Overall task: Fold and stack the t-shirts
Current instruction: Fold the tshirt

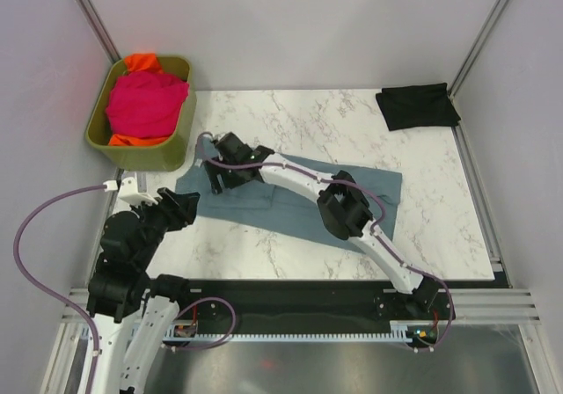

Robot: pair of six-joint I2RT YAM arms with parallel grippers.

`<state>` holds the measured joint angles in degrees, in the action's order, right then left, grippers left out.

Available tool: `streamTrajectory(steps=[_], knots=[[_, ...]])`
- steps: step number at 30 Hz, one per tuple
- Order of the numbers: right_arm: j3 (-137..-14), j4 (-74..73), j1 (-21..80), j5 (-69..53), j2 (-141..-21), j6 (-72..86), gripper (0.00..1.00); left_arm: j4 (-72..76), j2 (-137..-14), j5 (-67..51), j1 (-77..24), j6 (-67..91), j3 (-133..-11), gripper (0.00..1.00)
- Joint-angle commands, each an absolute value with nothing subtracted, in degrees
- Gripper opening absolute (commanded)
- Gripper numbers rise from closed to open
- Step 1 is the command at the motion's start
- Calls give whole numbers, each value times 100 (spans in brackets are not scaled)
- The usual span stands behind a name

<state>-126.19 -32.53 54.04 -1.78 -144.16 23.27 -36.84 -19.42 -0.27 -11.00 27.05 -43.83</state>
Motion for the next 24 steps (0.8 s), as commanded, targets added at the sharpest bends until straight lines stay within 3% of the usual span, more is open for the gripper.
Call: streamTrajectory(steps=[1,4,8,13,17,24], knots=[[-13602,-3656,4740,-562,-15537,2557,86,-3657,-1670,237,-1099,2461,-4281,63],[-14580,-3315,4064,-528,-16127,3075,87,-3648,-1783,290,-1099,2382,-4307,63],[-14125,-1525,3306,454,-15988,3585,90,-3674,-1951,36,-1099,2320,-4324,60],[-14520,-784,2655,2133,-16146,4340,93,-3665,-2109,53,-1099,2294,-4307,60],[-14729,-159,2566,2520,-16190,4430,95,-3665,-2381,-139,-1090,2241,-4324,60],[-14266,896,2558,960,-14961,3701,98,-3560,-2978,-290,-1090,2259,-4333,61]])
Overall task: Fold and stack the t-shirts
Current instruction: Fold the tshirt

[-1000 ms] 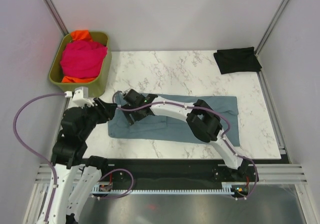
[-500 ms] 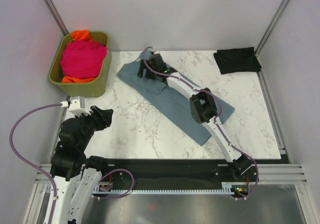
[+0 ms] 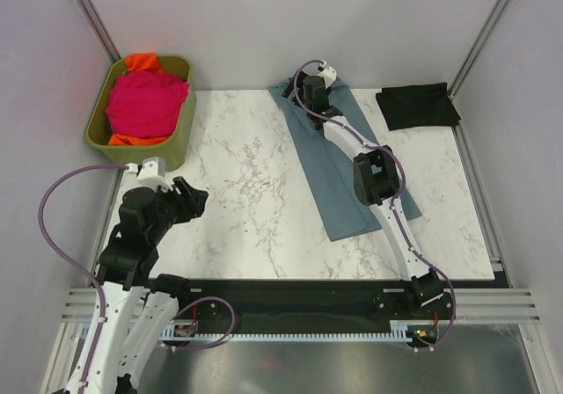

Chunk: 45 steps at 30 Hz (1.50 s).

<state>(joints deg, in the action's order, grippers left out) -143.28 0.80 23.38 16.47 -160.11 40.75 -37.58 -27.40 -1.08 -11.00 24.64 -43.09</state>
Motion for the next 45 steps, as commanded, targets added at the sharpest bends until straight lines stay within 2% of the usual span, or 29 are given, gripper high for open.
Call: streamTrajectory(steps=[1,4,6,9,10,13,14,19,25,33,39,42,43,44,45], knots=[[-14125,914,2558,819,-14715,3613,98,-3473,-3075,-368,-1090,2285,-4281,61],[-13109,879,2558,519,-13260,3148,98,-2921,-3679,-991,-1160,2539,-4132,60],[-12580,730,2523,710,-12607,2736,98,-2612,-3962,-1072,-1361,2838,-4078,63],[-11630,204,2392,1211,-11367,2356,98,-1988,-4595,-555,-2317,3190,-4034,65],[-11228,-242,2330,1526,-10799,2190,98,-1769,-5032,-249,-2947,3260,-4121,66],[-10271,-1103,1996,1924,-9647,2232,98,-1495,-5974,-106,-3898,3410,-4489,67],[-9979,-1273,1891,1942,-9363,2285,98,-1320,-6681,-166,-4059,3523,-4596,67],[-7723,-1774,1389,1916,-7327,2417,98,-573,-8356,-509,-4867,3805,-5255,67],[-6506,-2187,1354,1389,-6137,2522,98,-158,-9930,-651,-5378,4113,-6151,67],[-6135,-2487,1354,1248,-5713,2514,98,-763,-10951,-370,-5844,4491,-6951,65],[-6170,-2628,1354,1318,-5678,2382,98,-1538,-11337,-17,-6126,4676,-7312,51],[-6153,-2663,1354,1310,-5678,2373,98,-1538,-11391,-18,-6126,4693,-7251,32],[-6135,-2680,1354,1301,-5669,2373,98,-1538,-11382,-18,-6135,4650,-7225,15],[-6109,-2689,1354,1257,-5678,2390,98,-1582,-11338,148,-6117,4649,-7207,5],[-6039,-2698,1345,1248,-5678,2391,98,-1599,-11138,228,-6117,4649,-7077,2]])
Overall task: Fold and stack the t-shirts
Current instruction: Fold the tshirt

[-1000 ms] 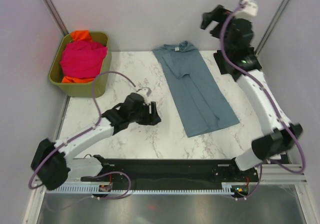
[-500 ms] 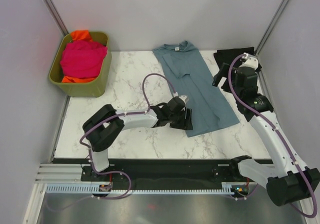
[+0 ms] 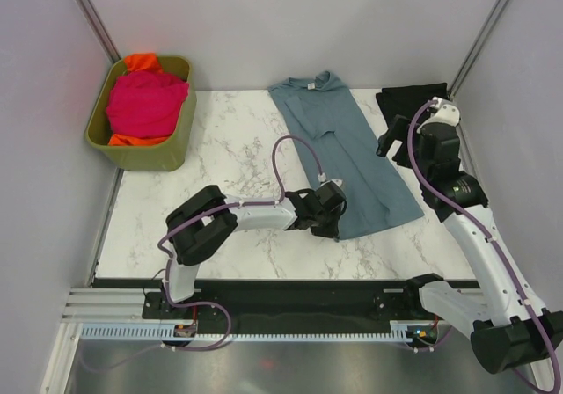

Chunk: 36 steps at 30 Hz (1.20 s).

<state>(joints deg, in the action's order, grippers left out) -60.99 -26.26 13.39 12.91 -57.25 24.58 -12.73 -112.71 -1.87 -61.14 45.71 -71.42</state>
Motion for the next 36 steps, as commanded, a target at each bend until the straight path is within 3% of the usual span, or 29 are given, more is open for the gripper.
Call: streamTrajectory(steps=[1,12,17,22,29,36], knots=[[-5977,-2724,1353,1213,-5660,2399,98,-1608,-10962,403,-6100,4632,-6962,2],[-4125,-2488,1537,-219,-5247,3321,98,-2302,-7455,904,-5081,4570,-4229,2],[-3376,-2259,2624,-159,-5203,4147,98,-2803,-5998,949,-5036,5009,-3474,6],[-2787,-2373,3568,447,-4993,4789,98,-2856,-5450,484,-5045,5352,-3006,75],[-2005,-2532,3665,282,-4219,5387,91,-2857,-5124,632,-5045,5423,-2716,82],[-1688,-2461,3779,202,-4219,5528,76,-2119,-5448,843,-5036,5291,-2593,81]])
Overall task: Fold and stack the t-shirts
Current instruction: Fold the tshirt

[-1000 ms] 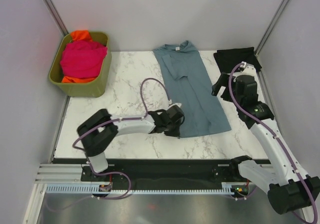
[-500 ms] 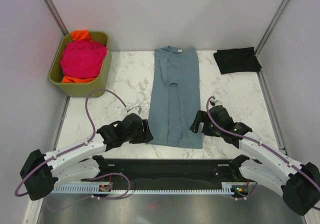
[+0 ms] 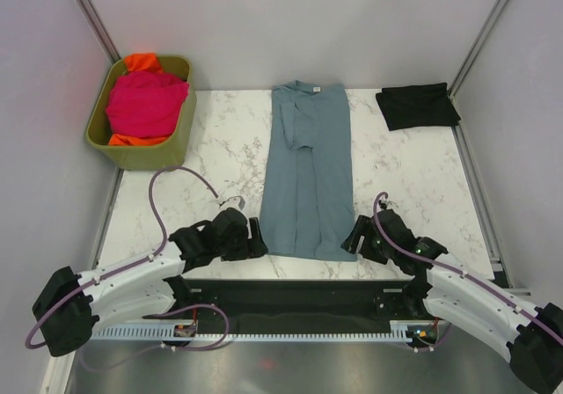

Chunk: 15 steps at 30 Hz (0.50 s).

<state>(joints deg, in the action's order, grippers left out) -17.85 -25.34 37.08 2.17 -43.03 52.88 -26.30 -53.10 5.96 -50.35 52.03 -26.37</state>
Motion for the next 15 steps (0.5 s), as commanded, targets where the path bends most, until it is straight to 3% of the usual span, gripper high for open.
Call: streamTrajectory(steps=[1,6,15], knots=[[-1644,-2461,3814,185,-4201,5598,74,-2031,-5606,861,-5027,5274,-2654,81],[-1363,-2452,3946,123,-4017,5827,52,-1697,-5959,712,-5027,5317,-2655,76],[-1256,-2426,4017,255,-3990,5862,24,-1538,-5819,1054,-4992,5291,-2338,72]])
